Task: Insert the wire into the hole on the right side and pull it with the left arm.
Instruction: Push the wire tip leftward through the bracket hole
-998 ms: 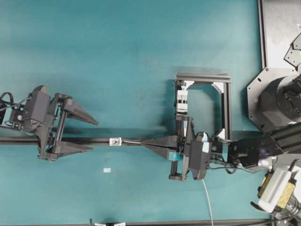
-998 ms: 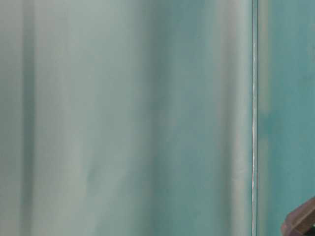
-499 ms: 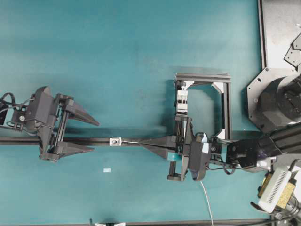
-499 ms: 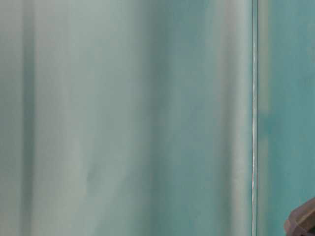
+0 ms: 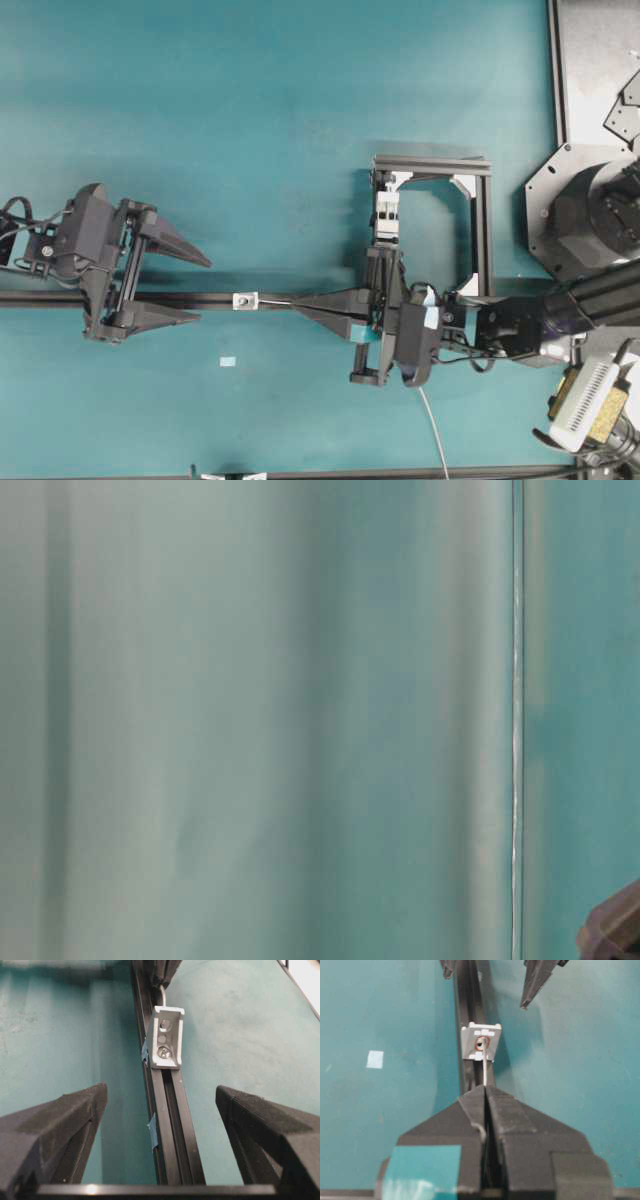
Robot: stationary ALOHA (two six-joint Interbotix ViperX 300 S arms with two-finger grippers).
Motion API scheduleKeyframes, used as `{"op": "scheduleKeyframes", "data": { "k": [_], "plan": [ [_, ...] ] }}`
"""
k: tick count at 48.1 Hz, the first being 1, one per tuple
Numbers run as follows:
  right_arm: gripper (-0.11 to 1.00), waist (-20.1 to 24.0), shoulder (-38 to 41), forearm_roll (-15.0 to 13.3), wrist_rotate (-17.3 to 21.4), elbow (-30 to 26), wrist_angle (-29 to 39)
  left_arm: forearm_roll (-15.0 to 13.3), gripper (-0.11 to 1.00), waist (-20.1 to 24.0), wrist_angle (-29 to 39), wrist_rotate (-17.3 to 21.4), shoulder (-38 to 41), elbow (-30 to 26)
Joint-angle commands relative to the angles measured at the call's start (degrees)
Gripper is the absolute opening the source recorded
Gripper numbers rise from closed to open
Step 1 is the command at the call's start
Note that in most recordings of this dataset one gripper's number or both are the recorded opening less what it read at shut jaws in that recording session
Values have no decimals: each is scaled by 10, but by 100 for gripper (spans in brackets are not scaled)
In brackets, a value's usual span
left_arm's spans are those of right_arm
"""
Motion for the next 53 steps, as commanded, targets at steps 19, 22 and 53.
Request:
{"op": "scheduleKeyframes", "data": {
  "k": [19,22,53],
  "plan": [
    [1,-27,5,-3,-3,-25,6,1,72,-2,-3,0,-7,-6],
    [1,-29,6,-3,-4,-25,6,1,72,-1,-3,0,-8,-6],
    [1,-54,20,-39,-4,-61,29,1,72,-1,-3,0,-8,-8]
  ]
}}
